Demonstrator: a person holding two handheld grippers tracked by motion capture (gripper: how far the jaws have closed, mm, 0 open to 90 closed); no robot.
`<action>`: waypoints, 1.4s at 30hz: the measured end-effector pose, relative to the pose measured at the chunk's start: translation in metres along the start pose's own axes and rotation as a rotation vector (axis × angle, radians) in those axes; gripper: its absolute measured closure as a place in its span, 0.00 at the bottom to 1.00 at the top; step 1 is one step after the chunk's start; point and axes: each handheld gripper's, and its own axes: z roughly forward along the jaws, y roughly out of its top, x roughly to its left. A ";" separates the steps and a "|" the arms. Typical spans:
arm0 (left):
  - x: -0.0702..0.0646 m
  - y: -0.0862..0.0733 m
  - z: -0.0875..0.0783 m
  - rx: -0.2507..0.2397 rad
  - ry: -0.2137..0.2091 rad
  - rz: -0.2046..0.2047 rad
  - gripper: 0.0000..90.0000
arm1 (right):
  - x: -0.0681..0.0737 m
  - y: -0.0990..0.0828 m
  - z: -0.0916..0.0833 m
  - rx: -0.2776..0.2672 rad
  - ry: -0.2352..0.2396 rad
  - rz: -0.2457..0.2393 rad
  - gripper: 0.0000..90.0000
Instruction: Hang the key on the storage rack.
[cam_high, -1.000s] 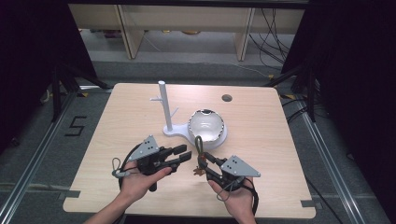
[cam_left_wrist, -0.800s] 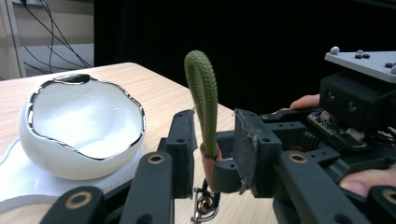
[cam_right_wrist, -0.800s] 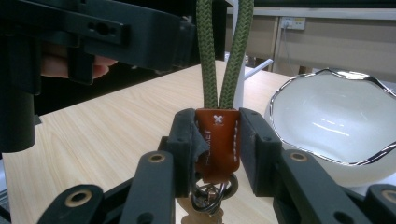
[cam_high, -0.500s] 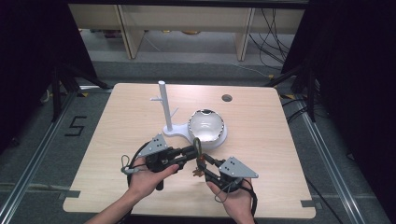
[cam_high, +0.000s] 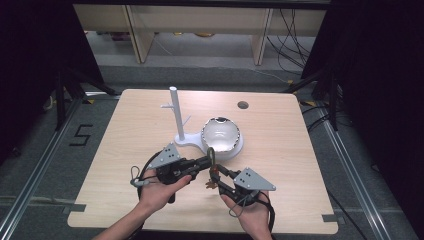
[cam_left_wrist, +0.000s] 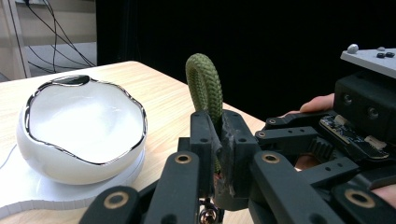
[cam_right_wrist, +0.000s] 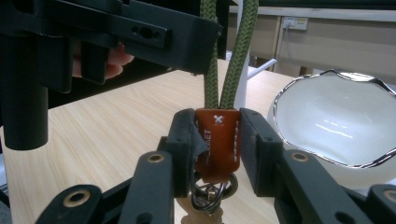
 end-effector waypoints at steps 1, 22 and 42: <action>0.000 0.000 0.000 -0.002 0.001 0.004 0.93 | 0.000 0.000 0.000 0.001 0.000 -0.002 0.75; 0.003 0.006 -0.010 -0.025 0.046 0.053 0.93 | 0.001 0.000 0.000 0.018 0.015 -0.007 0.64; 0.017 0.013 -0.036 -0.050 0.117 0.072 0.93 | -0.003 -0.004 -0.008 0.040 -0.014 0.007 0.61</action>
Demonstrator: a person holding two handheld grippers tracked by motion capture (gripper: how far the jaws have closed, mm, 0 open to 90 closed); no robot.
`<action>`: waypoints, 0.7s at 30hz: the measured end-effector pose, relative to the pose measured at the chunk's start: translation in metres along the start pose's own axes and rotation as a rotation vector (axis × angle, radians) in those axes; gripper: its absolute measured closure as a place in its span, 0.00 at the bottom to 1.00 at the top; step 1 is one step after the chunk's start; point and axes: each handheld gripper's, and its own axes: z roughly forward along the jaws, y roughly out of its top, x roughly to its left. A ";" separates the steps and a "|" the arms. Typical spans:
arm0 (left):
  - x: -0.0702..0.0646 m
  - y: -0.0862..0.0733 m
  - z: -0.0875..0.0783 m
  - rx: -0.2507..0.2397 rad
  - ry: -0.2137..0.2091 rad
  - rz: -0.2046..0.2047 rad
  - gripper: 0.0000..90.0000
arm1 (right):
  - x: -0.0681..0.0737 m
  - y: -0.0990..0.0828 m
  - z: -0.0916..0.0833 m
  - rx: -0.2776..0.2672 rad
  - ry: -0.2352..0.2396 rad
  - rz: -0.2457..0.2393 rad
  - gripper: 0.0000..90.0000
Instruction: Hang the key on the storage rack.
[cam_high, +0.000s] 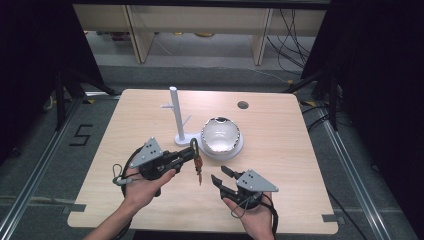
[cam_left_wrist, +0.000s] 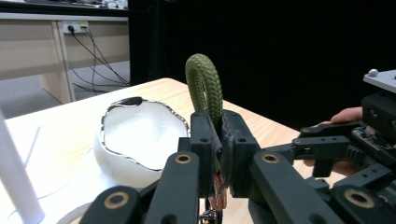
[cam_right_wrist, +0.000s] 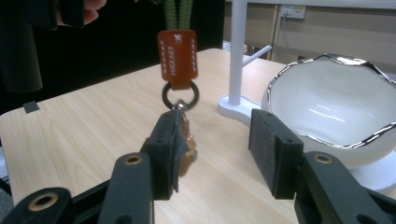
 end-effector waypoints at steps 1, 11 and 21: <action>0.001 0.000 -0.002 0.002 0.006 0.001 0.93 | -0.001 0.000 0.000 -0.012 -0.003 -0.009 0.61; 0.015 -0.001 -0.018 -0.003 0.066 -0.010 0.93 | -0.004 -0.003 -0.005 0.003 -0.028 -0.001 0.61; 0.028 -0.002 -0.032 -0.010 0.112 -0.015 0.93 | -0.008 -0.006 -0.009 -0.003 -0.026 0.014 0.60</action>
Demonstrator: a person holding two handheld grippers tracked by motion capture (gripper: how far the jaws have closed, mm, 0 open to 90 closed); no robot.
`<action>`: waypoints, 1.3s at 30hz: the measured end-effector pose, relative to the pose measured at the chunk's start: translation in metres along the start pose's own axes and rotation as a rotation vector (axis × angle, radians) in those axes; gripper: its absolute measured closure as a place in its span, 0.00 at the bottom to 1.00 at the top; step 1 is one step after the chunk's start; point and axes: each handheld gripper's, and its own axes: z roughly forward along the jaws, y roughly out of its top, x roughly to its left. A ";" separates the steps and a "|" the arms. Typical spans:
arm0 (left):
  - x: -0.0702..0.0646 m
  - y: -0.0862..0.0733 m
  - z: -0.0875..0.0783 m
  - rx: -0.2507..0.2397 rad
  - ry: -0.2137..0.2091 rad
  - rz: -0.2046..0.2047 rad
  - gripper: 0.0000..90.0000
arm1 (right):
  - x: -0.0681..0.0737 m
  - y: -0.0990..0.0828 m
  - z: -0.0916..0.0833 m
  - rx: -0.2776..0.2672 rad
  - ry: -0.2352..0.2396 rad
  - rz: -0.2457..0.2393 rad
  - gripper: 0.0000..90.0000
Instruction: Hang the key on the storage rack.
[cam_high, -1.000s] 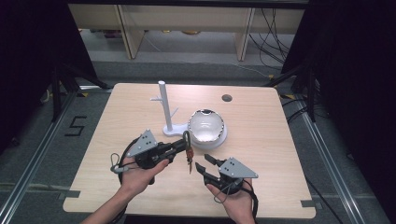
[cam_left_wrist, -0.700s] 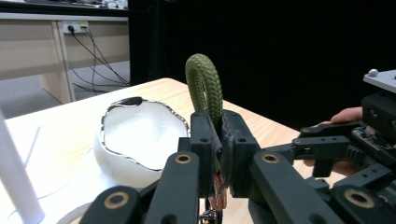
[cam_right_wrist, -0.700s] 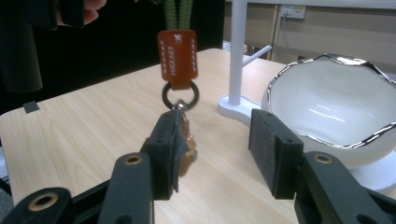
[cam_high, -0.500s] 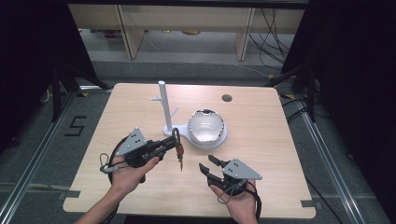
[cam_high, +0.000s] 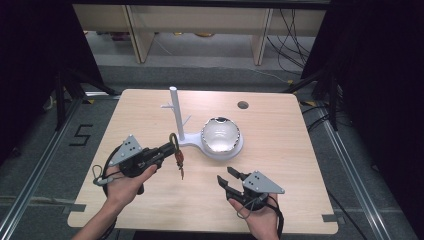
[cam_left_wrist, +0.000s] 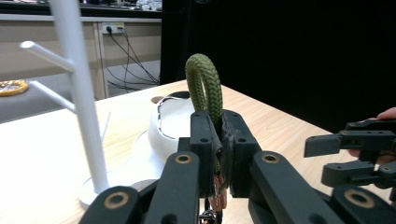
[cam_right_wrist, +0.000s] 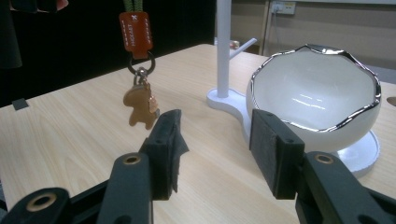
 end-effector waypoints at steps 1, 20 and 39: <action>0.001 0.000 -0.001 -0.001 0.002 0.000 0.93 | -0.001 0.000 -0.001 0.003 -0.017 -0.012 0.60; 0.022 -0.001 -0.019 -0.015 0.084 -0.022 0.93 | -0.007 -0.008 -0.008 0.010 -0.042 0.007 0.59; 0.042 0.005 -0.022 -0.008 0.192 -0.006 0.93 | -0.009 -0.014 -0.012 0.029 -0.059 0.013 0.59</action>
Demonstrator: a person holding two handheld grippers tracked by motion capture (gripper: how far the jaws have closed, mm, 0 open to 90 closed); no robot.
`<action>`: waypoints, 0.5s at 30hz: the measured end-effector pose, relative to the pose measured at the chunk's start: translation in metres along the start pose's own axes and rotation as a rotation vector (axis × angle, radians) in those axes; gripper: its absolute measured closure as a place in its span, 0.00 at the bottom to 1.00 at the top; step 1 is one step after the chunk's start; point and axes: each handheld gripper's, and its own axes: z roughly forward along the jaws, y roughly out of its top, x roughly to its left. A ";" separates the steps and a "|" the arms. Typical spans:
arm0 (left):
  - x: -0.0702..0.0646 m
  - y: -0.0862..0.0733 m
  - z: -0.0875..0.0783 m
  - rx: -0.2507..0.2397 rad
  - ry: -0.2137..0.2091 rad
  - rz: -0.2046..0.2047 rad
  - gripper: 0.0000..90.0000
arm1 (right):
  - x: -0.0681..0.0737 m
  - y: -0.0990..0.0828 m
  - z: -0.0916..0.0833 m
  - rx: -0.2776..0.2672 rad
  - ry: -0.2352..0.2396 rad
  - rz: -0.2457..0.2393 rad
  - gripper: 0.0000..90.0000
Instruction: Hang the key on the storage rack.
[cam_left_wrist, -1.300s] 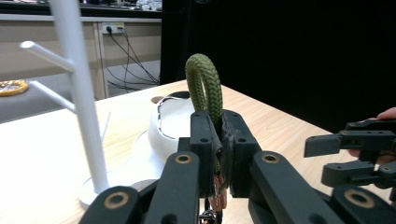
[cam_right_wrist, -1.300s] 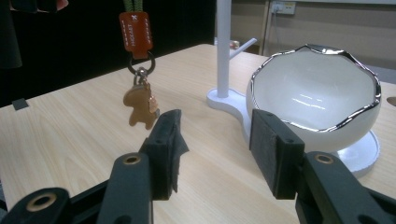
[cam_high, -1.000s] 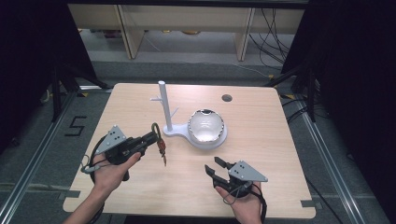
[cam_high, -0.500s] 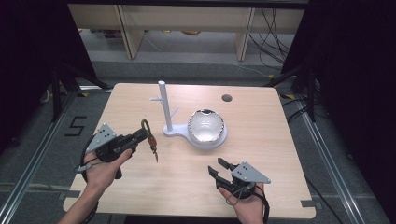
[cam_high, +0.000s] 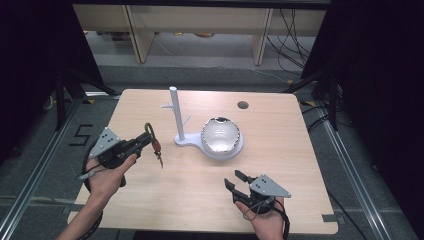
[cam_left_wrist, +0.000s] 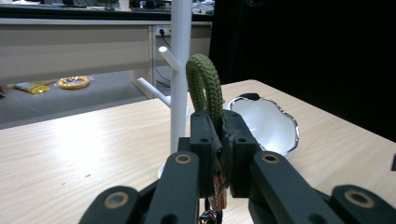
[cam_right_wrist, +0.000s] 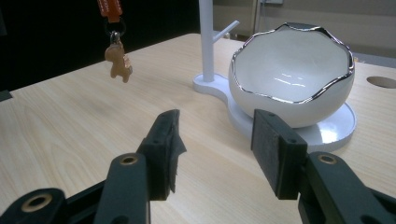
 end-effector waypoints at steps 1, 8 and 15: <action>0.000 0.000 0.001 0.000 0.005 -0.001 0.93 | -0.001 0.000 0.001 -0.009 -0.001 -0.013 0.58; 0.004 0.002 0.005 0.002 0.029 0.003 0.93 | -0.003 -0.002 0.000 -0.016 -0.005 -0.019 0.58; 0.006 0.004 0.010 -0.001 0.065 0.013 0.93 | -0.004 -0.004 -0.003 -0.014 0.000 -0.003 0.58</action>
